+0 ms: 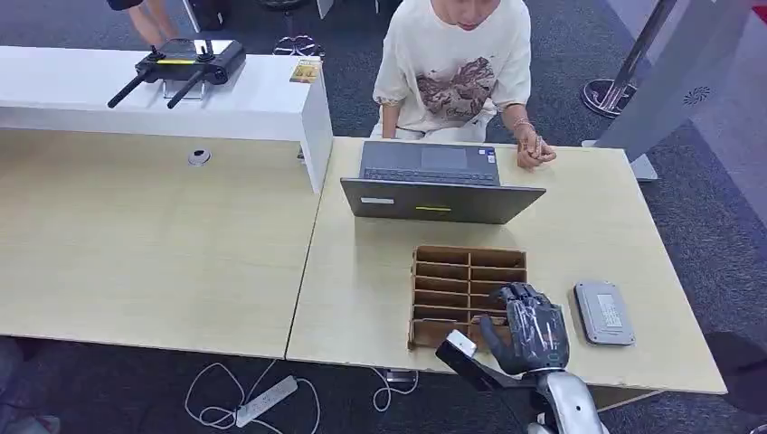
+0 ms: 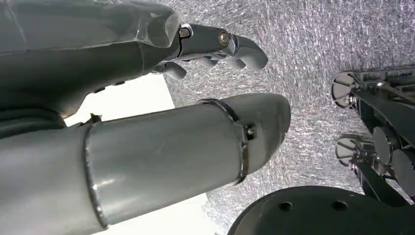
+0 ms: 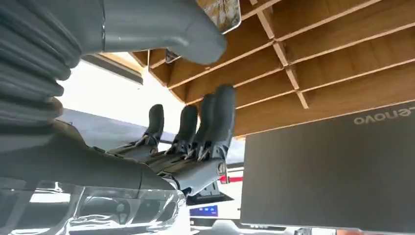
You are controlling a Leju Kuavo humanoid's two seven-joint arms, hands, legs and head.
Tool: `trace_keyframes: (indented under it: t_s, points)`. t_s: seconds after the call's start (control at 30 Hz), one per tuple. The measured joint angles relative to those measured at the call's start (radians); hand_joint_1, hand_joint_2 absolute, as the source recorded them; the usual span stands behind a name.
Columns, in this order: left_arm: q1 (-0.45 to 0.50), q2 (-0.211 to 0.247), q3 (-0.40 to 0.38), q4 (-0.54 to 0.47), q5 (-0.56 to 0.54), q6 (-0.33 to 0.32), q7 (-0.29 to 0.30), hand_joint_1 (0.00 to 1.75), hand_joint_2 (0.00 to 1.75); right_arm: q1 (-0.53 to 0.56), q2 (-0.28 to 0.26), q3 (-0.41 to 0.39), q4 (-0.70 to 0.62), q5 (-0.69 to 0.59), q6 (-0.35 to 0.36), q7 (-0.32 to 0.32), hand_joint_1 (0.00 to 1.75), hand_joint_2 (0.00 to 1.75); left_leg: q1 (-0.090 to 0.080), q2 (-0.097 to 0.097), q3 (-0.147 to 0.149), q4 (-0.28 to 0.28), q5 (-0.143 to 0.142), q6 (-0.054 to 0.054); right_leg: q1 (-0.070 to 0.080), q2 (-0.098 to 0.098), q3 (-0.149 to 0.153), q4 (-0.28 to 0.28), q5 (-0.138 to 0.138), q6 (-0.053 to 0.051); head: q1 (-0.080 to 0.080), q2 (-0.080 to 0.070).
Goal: Pass the card to the sensor for recognition and then transmit it.
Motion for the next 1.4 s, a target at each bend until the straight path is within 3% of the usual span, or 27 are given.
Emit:
trace_keyframes:
  t_s: [0.93,1.4]
  points:
    - [0.000,0.001,-0.007,-0.001,0.014,0.000,-0.001,0.00,0.00,0.004,-0.007,0.000,0.000,0.000,0.000,0.006,0.98,1.75,0.000,0.000,0.000,0.000,0.000,0.000,0.000,0.000,0.000,0.000,0.000,0.000,0.000,0.000]
    - [0.000,0.001,-0.011,-0.001,0.022,0.000,-0.001,0.00,0.00,0.011,-0.014,0.005,0.007,-0.003,0.013,-0.005,0.89,1.75,0.000,0.000,0.000,0.000,0.000,0.000,0.000,0.000,0.000,0.000,0.000,0.000,0.000,0.000]
